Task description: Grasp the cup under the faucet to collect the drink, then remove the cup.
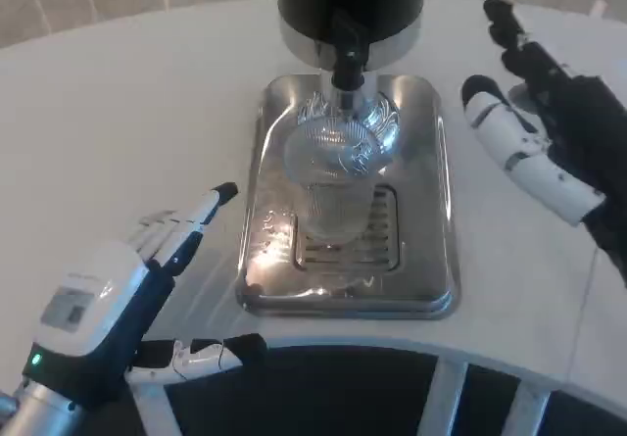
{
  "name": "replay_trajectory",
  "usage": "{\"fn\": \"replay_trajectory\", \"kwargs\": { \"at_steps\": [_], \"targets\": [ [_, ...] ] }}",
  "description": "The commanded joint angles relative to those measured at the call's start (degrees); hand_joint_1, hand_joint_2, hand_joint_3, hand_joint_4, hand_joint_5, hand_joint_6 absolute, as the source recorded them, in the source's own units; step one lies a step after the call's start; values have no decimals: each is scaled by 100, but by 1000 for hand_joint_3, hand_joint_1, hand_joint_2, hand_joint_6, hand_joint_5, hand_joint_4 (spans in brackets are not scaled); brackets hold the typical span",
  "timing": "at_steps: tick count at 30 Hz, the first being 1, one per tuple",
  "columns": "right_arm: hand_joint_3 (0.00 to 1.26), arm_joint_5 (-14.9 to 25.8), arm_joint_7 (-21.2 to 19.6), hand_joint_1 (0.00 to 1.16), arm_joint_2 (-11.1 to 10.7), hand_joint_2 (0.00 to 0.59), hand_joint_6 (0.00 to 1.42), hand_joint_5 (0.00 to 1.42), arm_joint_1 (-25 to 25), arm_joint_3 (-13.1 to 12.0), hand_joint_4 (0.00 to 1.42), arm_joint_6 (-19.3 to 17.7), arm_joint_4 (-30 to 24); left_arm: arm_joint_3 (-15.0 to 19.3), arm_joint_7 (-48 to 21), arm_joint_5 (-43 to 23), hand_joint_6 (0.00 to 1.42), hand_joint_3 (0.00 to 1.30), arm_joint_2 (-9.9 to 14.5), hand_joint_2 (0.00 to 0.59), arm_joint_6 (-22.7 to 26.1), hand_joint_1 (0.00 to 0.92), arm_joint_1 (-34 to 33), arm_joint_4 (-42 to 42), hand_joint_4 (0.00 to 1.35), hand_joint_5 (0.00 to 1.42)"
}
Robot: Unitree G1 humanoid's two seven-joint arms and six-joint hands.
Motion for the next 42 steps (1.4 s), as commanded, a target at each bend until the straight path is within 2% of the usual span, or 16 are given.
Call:
{"fn": "replay_trajectory", "kwargs": {
  "at_steps": [1, 7, 14, 23, 33, 42],
  "targets": [
    [0, 430, -360, 290, -105, 565, 31, 0, -16, 173, 0, 47, 123, 136, -173, -66, 211, 92, 65, 92, 80, 105, 226, -199, 94, 197],
    [0, 989, -718, 298, -309, 563, 45, 0, -62, 312, 0, 43, 362, 308, -290, -108, 214, 95, 62, 89, 148, 104, 410, -417, 94, 198],
    [0, 1568, -1081, 302, -533, 564, 47, 0, -411, 542, 0, 76, 745, 497, -386, -126, 206, 96, 60, 87, 204, 102, 610, -647, 94, 200],
    [0, 2105, -1431, 293, -810, 563, 48, 0, -909, 757, 0, 163, 1165, 661, -508, -147, 202, 104, 48, 87, 245, 101, 750, -783, 94, 200],
    [0, 2469, -1619, 277, -1094, 552, 60, 0, -1153, 1074, 0, 350, 1229, 773, -548, -186, 204, 107, 44, 87, 256, 101, 763, -775, 97, 200],
    [0, 2590, -1475, 164, -1564, 531, 32, 0, -1308, 1470, 0, 737, 1087, 835, -604, -229, 212, 116, 18, 89, 257, 93, 766, -720, 103, 200]
  ]
}}
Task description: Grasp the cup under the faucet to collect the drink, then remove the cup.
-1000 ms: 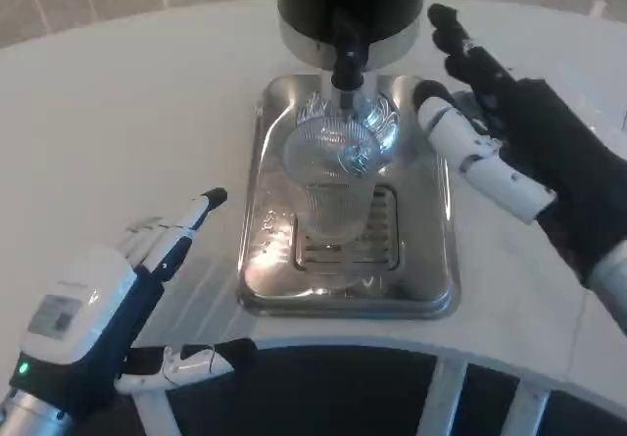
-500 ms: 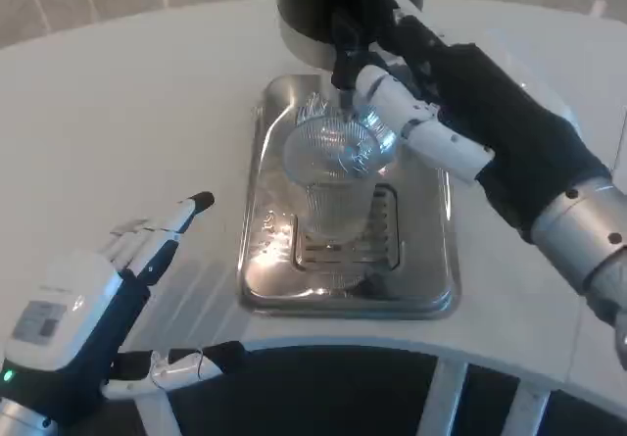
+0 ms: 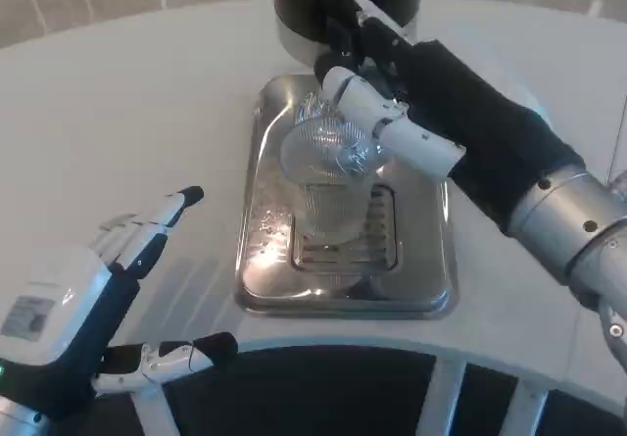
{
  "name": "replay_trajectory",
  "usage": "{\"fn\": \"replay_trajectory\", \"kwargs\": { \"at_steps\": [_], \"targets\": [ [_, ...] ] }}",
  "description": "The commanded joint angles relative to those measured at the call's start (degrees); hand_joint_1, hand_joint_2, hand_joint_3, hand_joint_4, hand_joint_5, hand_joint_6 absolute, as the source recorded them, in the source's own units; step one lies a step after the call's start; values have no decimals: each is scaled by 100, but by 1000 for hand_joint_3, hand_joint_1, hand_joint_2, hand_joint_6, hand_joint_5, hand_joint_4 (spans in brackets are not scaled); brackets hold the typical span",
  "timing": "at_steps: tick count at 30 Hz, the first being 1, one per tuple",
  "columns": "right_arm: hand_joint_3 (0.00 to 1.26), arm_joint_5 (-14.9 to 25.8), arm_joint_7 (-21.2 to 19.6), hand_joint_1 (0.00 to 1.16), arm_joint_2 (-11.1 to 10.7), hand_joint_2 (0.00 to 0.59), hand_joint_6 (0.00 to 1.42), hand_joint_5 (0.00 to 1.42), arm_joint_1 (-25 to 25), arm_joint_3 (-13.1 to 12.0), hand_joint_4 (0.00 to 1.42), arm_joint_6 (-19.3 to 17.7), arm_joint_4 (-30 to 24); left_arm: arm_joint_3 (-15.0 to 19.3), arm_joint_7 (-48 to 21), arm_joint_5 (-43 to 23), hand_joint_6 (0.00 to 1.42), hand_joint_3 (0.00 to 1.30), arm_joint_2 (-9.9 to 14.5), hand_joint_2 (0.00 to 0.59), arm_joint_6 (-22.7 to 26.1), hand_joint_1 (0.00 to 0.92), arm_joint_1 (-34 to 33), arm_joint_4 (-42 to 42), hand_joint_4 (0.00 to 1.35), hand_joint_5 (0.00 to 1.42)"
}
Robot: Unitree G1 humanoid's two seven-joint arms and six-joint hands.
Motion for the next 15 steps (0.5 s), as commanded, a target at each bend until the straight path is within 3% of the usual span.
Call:
{"fn": "replay_trajectory", "kwargs": {
  "at_steps": [1, 7, 15],
  "targets": [
    [0, 133, 141, 158, -208, 532, 31, 0, -81, 247, 0, 246, -140, 44, -75, -83, 212, 116, 19, 89, 36, 92, 85, 40, 103, 200],
    [0, 156, 169, 76, -465, 510, 16, 0, -140, 439, 0, 333, -197, 41, -92, -117, 214, 117, 19, 89, 25, 89, 81, 64, 104, 200],
    [0, 96, 227, 50, -850, 511, 2, 0, -260, 682, 0, 216, -216, 54, -131, -183, 215, 118, 24, 90, 22, 88, 99, 71, 104, 200]
  ]
}}
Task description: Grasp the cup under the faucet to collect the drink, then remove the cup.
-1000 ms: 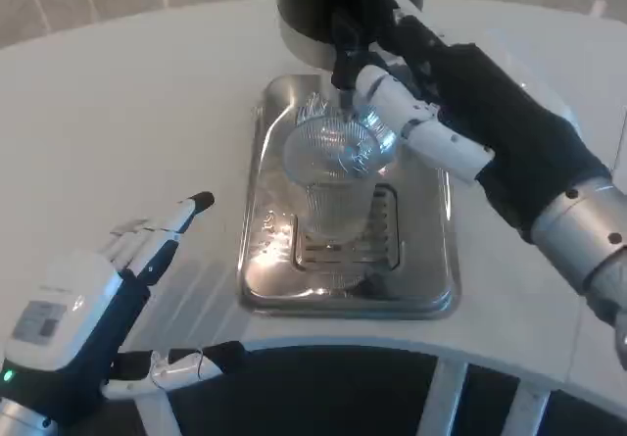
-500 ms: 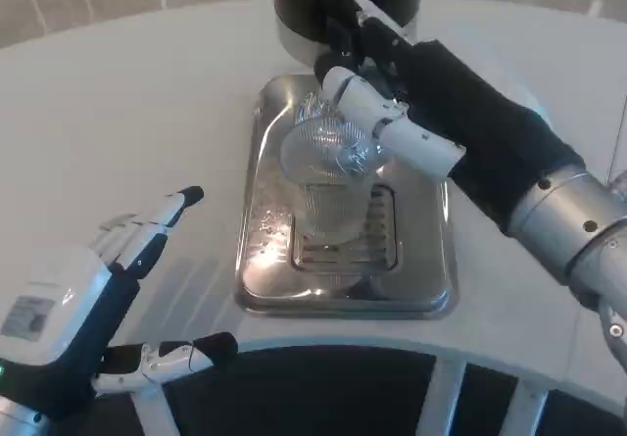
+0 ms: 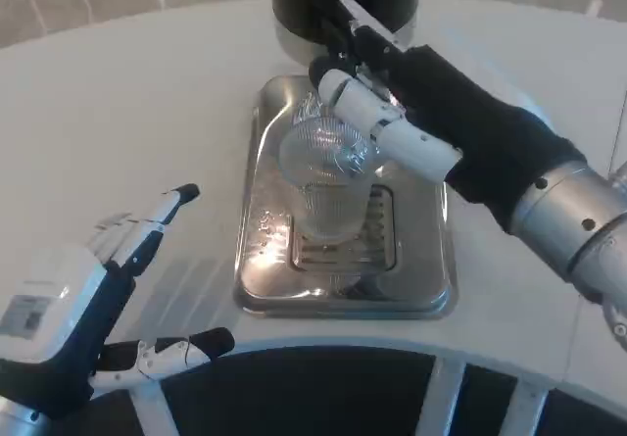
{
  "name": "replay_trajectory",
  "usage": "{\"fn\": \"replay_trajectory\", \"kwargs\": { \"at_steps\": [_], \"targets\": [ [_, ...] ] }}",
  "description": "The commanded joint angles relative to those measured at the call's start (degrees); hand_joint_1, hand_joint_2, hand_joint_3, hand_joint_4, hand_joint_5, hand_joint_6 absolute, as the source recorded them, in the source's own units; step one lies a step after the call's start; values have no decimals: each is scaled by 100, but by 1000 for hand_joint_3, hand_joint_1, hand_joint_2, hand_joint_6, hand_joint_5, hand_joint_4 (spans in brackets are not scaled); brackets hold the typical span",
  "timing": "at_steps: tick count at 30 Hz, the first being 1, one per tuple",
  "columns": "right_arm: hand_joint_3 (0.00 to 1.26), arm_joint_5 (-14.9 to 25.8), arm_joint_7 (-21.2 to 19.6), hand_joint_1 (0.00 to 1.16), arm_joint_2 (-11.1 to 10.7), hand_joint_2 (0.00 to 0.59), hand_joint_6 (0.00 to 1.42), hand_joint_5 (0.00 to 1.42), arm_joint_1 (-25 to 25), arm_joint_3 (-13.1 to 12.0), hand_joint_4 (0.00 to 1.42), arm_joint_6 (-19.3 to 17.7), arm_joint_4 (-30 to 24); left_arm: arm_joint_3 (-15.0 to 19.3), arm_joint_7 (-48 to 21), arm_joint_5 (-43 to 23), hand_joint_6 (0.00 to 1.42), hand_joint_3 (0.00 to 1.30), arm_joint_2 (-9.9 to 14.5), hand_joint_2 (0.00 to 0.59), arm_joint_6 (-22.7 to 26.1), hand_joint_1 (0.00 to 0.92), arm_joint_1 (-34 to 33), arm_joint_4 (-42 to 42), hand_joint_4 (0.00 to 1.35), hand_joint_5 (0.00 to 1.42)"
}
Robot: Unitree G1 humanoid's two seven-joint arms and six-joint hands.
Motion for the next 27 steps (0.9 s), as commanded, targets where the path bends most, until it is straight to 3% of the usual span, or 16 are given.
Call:
{"fn": "replay_trajectory", "kwargs": {
  "at_steps": [1, 15, 27],
  "targets": [
    [0, 35, 209, 49, -264, 511, 2, 0, -79, 317, 0, -96, -85, 42, -83, -65, 215, 118, 21, 90, 25, 88, 97, 64, 105, 200],
    [0, -482, 201, 40, -899, 510, 0, 0, -61, 724, 0, -929, -37, 33, -285, -229, 216, 110, -90, 86, 90, 83, 30, 72, 99, 200],
    [0, -822, 291, 36, -969, 511, 0, 0, 134, 707, 0, -1292, -55, 59, -527, -478, 216, 91, -220, 80, 170, 83, -92, 161, 87, 192]
  ]
}}
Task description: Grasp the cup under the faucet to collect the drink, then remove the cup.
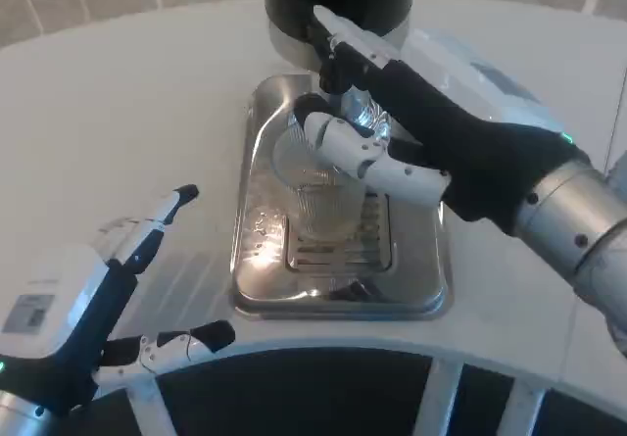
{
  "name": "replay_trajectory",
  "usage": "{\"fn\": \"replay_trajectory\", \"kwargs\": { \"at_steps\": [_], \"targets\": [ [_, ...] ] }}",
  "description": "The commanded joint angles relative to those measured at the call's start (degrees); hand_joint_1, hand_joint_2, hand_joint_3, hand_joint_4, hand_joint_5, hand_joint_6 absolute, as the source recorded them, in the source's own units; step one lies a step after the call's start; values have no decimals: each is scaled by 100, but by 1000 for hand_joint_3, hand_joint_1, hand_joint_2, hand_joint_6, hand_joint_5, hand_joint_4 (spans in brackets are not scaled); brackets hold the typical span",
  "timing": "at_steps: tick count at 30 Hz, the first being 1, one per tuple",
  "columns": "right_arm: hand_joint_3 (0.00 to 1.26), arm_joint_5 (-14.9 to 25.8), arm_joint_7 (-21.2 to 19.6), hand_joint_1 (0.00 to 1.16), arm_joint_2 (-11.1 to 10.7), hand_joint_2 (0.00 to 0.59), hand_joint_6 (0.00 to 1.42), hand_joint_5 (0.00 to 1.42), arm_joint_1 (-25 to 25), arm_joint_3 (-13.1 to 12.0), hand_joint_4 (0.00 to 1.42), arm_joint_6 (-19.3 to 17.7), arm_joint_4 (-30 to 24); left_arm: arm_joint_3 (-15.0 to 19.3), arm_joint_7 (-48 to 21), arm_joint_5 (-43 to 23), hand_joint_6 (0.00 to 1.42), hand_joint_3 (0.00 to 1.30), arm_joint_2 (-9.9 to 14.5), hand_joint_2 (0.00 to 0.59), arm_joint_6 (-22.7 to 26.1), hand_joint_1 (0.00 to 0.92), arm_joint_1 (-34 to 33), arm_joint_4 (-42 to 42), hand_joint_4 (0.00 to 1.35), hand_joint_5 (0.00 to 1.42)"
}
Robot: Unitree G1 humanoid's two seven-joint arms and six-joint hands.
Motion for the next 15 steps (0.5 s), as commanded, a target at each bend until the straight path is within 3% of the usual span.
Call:
{"fn": "replay_trajectory", "kwargs": {
  "at_steps": [1, 7, 15],
  "targets": [
    [0, 69, 185, 36, 16, 511, 0, 0, 156, 72, 0, -354, -78, 57, -183, -249, 216, 81, -108, 80, 90, 82, -36, 83, 78, 192],
    [0, 36, 222, 36, 19, 518, 0, 0, 186, -11, 0, -453, -54, 151, -629, -802, 203, 27, -334, 75, 402, 79, -170, 7, 34, 206],
    [0, -13, 298, 37, 69, 521, 0, 0, 196, -52, 0, -450, -60, 282, -1285, -1416, 214, 0, -740, 53, 1247, 100, -460, -271, 0, 188]
  ]
}}
